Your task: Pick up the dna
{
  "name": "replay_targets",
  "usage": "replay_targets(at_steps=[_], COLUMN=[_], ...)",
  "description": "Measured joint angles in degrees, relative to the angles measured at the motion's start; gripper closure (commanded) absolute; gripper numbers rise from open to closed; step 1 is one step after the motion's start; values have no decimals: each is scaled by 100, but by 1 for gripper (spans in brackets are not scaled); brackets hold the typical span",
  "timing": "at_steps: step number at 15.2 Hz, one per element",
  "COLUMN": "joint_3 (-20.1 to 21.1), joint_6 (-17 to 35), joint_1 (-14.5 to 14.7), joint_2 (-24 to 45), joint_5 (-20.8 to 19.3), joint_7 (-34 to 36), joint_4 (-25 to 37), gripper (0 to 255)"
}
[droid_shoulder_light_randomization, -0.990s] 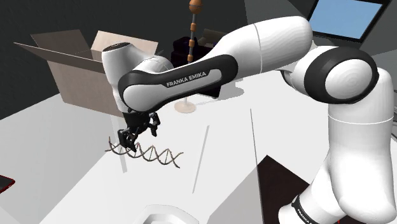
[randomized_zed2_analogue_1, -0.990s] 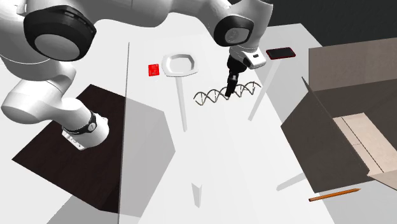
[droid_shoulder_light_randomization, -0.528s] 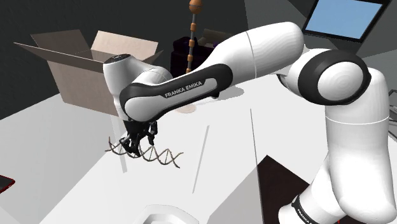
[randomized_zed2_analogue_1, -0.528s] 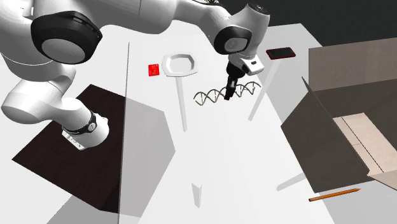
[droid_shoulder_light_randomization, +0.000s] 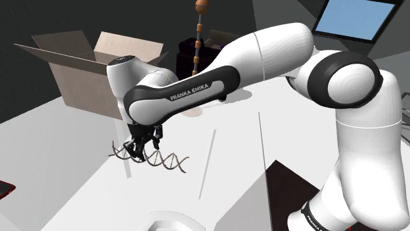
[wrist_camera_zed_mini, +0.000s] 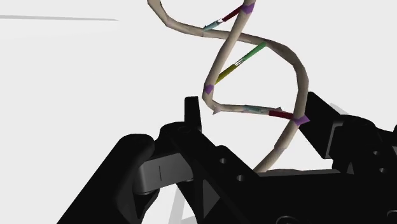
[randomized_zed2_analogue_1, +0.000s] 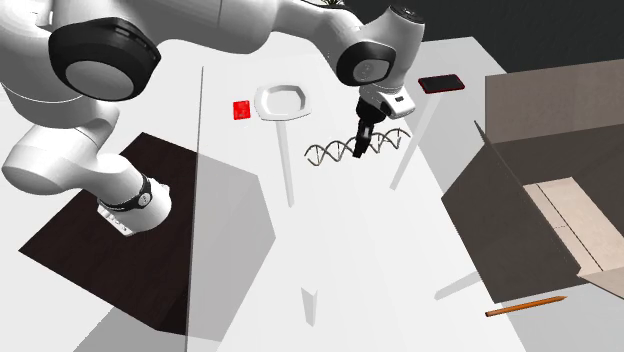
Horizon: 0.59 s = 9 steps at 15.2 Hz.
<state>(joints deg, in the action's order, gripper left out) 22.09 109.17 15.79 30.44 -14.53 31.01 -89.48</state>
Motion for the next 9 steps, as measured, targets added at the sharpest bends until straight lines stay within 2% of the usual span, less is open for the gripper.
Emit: replay_targets(at_steps=[9], joint_3=[52], joint_6=[-432], joint_1=[-7], joint_2=[-188], joint_5=[94], joint_7=[-74], joint_4=[251], gripper=[255])
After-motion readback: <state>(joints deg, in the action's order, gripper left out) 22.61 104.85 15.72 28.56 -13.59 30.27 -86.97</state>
